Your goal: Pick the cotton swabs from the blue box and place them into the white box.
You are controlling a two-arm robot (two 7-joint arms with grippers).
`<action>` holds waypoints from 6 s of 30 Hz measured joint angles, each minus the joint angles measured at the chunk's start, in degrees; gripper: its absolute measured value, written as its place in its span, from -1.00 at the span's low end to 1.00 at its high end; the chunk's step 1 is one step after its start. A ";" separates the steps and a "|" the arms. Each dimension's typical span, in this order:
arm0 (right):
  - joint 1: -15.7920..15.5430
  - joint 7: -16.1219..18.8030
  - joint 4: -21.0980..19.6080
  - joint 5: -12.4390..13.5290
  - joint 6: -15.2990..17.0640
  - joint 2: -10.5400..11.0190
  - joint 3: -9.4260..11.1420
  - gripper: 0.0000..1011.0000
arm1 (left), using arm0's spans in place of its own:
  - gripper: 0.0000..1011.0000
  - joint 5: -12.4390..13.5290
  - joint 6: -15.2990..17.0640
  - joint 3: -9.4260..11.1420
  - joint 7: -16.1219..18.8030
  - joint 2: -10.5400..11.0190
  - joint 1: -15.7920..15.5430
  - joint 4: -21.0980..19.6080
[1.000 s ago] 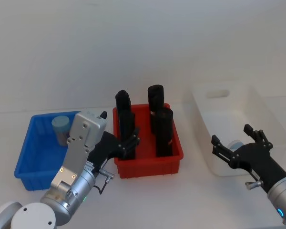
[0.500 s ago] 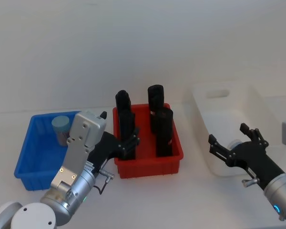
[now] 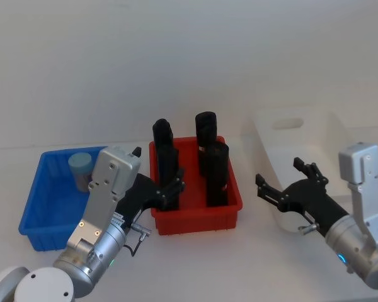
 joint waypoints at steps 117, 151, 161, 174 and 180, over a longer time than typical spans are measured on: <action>11.46 -6.19 6.26 -0.74 -5.07 -2.03 4.24 -0.11 | 0.99 0.00 -0.01 0.00 0.00 -0.01 0.00 0.00; 20.45 0.22 29.44 -1.91 -6.60 -5.21 2.57 0.16 | 0.99 0.00 -0.01 0.00 0.01 0.00 0.00 0.00; 21.26 1.01 31.64 -2.18 -7.27 -5.58 2.33 0.75 | 0.99 0.00 -0.01 0.00 0.01 0.00 0.00 0.00; 20.48 1.14 30.14 -2.01 -7.70 -5.23 2.68 0.98 | 0.99 0.00 -0.01 0.00 0.01 0.00 0.00 0.00; 20.07 1.14 29.32 -1.88 -7.70 -5.04 2.83 0.98 | 0.99 0.00 -0.01 0.00 0.01 0.00 0.00 0.00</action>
